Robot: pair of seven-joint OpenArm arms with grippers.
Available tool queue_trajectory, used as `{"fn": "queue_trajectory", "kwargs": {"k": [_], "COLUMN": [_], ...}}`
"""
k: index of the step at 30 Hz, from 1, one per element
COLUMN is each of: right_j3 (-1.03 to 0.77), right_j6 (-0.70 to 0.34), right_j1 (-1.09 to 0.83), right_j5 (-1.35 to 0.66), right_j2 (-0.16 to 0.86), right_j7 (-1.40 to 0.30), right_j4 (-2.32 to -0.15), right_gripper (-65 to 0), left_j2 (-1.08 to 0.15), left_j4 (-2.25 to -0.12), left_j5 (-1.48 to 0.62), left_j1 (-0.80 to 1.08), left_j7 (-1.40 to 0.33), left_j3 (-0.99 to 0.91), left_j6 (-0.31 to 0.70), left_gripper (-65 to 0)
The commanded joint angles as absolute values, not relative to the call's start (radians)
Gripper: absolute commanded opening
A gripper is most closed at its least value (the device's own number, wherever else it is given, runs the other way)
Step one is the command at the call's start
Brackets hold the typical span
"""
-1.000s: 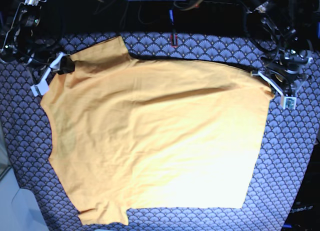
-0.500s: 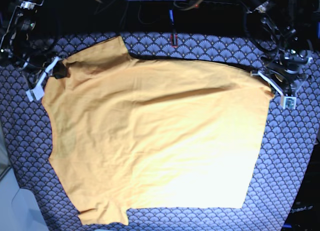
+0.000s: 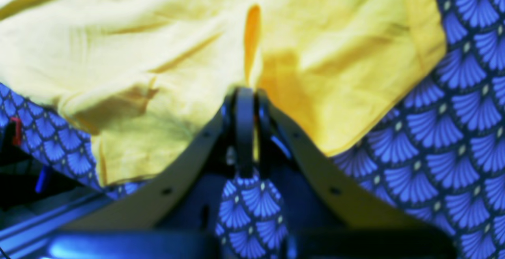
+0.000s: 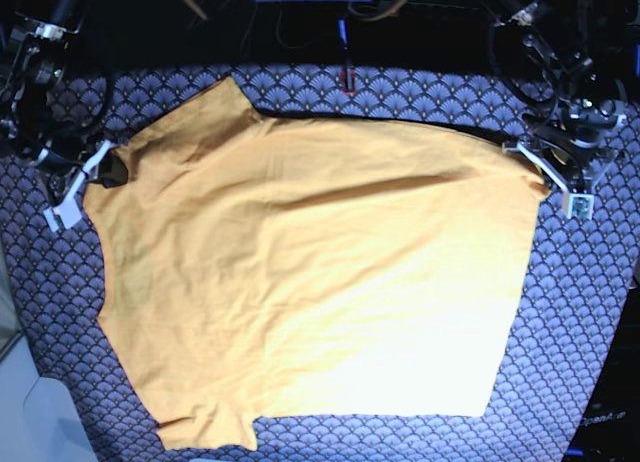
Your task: Fold the T-shirt properly
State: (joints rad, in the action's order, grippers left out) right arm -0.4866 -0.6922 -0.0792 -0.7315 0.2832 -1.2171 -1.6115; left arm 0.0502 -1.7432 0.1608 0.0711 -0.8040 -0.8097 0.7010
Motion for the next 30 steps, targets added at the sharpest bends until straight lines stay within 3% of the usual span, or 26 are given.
{"fn": "queue_trajectory", "kwargs": {"k": [1, 10, 22, 30], "right_j3": [-0.490, -0.489, -0.578, -0.584], "right_j6": [-0.698, -0.698, -0.698, -0.698], "right_j1": [-0.058, -0.024, -0.197, -0.203], "right_j5": [-0.750, -0.748, -0.748, -0.748], "right_j2": [0.302, 0.315, 0.298, 0.272], "right_j7": [-1.199, -1.201, -1.190, -1.193], "right_j4": [-1.629, -1.626, -1.626, -1.623], "right_gripper": [-65.0, -65.0, -65.0, -43.4], "left_j2": [0.042, 0.038, 0.041, 0.041], "left_j4": [-1.764, -1.765, -1.756, -1.756], "left_j5": [0.150, 0.151, 0.151, 0.151], "left_j1": [0.059, -0.007, -0.012, -0.012], "left_j7": [-0.782, -0.852, -0.868, -0.868], "left_j3": [-0.809, -0.805, -0.805, -0.805], "left_j6": [0.698, 0.698, 0.698, 0.698], "left_gripper": [-65.0, -65.0, -65.0, -65.0]}}
